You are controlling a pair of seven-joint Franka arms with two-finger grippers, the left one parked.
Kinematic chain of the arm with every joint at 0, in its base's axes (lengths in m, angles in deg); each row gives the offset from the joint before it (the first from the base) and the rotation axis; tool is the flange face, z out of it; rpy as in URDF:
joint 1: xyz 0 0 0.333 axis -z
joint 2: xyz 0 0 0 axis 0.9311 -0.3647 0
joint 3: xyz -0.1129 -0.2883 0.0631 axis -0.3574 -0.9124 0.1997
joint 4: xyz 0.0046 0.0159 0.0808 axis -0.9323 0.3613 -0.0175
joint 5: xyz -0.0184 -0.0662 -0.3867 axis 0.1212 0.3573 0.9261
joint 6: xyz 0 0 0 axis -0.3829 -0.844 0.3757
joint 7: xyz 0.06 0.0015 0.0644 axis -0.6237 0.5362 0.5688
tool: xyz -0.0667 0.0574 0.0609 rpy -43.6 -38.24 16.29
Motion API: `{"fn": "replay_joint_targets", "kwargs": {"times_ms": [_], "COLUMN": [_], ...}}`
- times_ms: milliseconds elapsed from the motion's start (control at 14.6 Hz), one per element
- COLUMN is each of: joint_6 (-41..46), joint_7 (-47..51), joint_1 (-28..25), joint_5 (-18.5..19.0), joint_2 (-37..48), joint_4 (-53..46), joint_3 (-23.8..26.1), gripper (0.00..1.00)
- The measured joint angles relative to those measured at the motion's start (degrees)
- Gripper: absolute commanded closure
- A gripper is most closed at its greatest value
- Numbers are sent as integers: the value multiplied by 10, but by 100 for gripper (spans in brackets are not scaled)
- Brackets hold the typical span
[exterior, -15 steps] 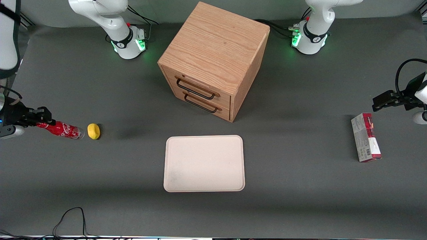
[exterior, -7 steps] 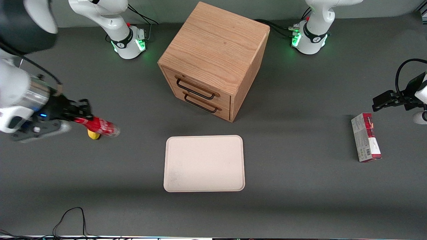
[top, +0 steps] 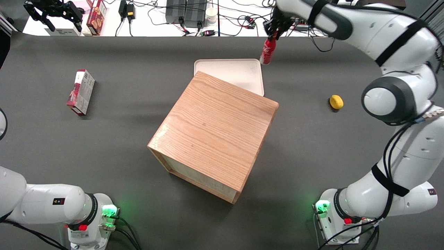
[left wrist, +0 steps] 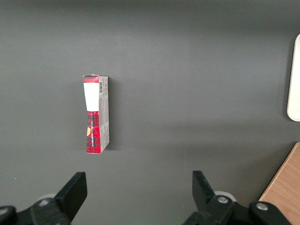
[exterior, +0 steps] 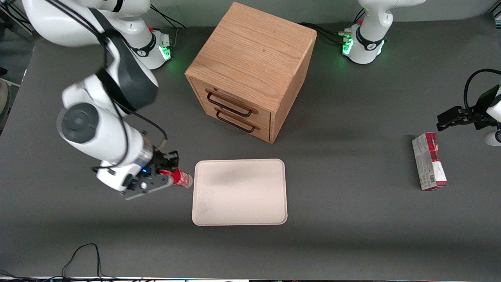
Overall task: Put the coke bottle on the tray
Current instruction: 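Lift the bottle and carry it over the cream tray, then lower the bottle onto the tray and open the right gripper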
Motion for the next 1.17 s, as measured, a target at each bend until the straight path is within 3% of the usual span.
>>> {"fn": "replay_joint_targets", "kwargs": {"times_ms": [206, 618, 755, 824, 892, 1029, 1167], "joint_6": [-61, -111, -123, -127, -128, -128, -128], "joint_7": [11, 11, 11, 11, 11, 14, 15], "joint_1": [-15, -12, -12, -12, -12, -12, -12], "joint_5": [34, 66, 67, 67, 67, 67, 67], "joint_2": [-55, -106, -113, -116, -117, -119, -120], "joint_4": [-3, -6, -6, -6, -7, -9, -12], "joint_3": [0, 0, 0, 0, 0, 0, 0], "gripper": [81, 76, 66, 43, 38, 2, 0]}}
